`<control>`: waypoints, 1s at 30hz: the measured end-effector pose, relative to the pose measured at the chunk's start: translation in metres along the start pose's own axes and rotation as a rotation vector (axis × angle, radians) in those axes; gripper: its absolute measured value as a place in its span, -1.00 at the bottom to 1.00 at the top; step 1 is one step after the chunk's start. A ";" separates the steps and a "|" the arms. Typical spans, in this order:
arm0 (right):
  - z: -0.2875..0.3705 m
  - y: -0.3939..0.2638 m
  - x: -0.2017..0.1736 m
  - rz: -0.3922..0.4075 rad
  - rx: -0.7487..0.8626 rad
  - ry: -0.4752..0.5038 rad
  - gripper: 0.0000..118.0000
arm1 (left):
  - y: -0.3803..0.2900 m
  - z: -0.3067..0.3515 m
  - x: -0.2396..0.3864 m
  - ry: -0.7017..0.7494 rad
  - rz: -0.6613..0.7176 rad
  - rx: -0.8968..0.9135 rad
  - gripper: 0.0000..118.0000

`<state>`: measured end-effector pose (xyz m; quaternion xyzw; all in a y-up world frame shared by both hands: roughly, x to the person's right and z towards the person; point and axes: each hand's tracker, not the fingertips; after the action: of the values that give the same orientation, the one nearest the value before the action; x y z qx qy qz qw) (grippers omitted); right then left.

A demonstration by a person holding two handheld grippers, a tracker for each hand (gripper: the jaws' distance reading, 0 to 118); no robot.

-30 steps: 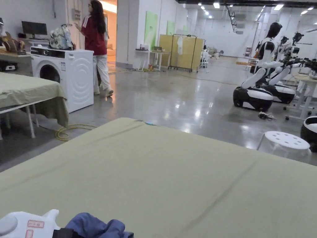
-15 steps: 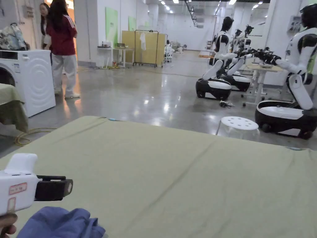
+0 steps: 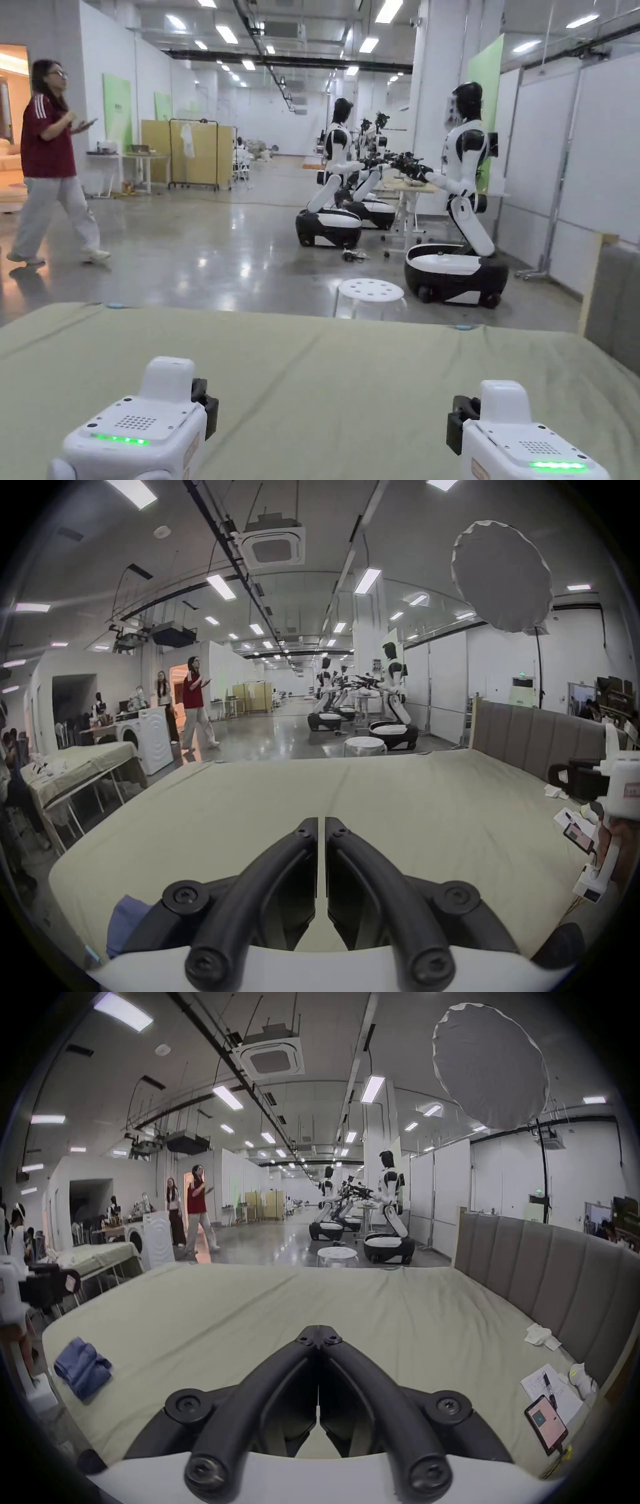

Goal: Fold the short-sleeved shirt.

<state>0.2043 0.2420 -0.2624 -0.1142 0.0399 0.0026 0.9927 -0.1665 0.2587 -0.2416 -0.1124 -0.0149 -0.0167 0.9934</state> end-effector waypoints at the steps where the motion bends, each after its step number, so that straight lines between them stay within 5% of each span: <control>1: 0.003 0.002 0.002 -0.001 0.021 0.000 -0.93 | 0.006 0.003 0.005 0.007 -0.017 0.008 -0.95; 8: 0.008 0.011 0.001 0.014 0.040 0.014 -0.79 | 0.019 0.004 0.002 -0.005 0.004 0.035 -0.83; 10: 0.011 0.013 0.001 0.008 0.052 0.021 -0.64 | 0.021 0.005 0.003 -0.009 0.006 0.043 -0.49; 13: 0.015 0.018 -0.002 0.008 0.061 0.026 -0.23 | 0.022 0.003 0.002 -0.026 0.024 0.046 0.44; 14: 0.016 0.020 -0.003 0.015 0.067 0.026 -0.09 | 0.023 0.003 0.002 -0.024 0.025 0.047 0.56; 20: 0.021 0.030 -0.013 0.068 0.088 0.031 0.12 | 0.028 0.003 0.006 -0.015 0.026 0.067 0.81; 22: 0.022 0.034 -0.014 0.077 0.087 0.037 0.34 | 0.031 0.006 0.010 0.002 0.031 0.077 1.00; 24: 0.024 0.035 -0.016 0.089 0.087 0.047 0.49 | 0.033 0.009 0.010 0.012 0.036 0.110 1.00; 30: 0.026 0.047 -0.026 0.084 0.019 0.046 0.49 | 0.042 0.013 0.009 -0.006 0.041 0.124 1.00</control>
<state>0.1795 0.2934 -0.2454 -0.1029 0.0675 0.0410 0.9916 -0.1560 0.3022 -0.2384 -0.0510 -0.0167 0.0049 0.9985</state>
